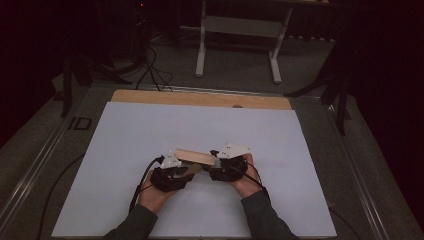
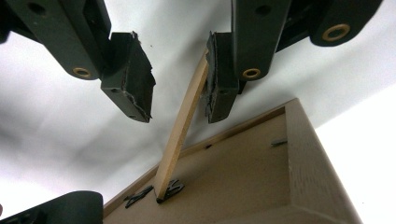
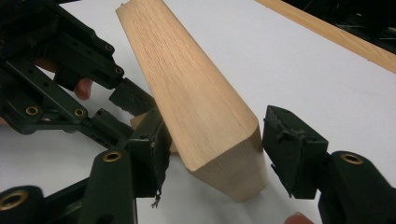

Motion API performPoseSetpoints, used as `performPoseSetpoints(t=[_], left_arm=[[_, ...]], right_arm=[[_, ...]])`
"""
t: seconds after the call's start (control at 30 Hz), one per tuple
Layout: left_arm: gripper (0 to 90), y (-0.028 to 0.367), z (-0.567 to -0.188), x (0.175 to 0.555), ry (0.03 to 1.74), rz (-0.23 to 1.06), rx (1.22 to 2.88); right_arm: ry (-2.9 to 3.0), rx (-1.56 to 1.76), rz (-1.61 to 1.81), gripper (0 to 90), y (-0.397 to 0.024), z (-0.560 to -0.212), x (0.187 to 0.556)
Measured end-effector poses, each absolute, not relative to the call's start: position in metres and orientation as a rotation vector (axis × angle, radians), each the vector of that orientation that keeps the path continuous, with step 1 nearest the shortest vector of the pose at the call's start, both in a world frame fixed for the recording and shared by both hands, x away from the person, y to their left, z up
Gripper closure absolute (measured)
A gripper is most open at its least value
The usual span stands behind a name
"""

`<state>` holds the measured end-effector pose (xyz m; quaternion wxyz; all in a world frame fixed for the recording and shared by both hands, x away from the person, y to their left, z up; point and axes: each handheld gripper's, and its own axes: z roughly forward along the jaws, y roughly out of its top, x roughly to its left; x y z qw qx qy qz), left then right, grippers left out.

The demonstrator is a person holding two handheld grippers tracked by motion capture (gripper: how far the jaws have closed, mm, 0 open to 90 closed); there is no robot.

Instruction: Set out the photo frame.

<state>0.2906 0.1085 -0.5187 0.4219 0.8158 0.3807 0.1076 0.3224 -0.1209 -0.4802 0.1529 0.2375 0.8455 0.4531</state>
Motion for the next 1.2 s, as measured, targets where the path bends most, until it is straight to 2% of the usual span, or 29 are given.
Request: performPoseSetpoints(t=[1.2], left_arm=[[61.3, 0.114, -0.510, 0.287, 0.945, 0.301, 2.026]], right_arm=[[2.443, 0.698, 1.274, 35.8, -0.132, -0.483, 0.324]])
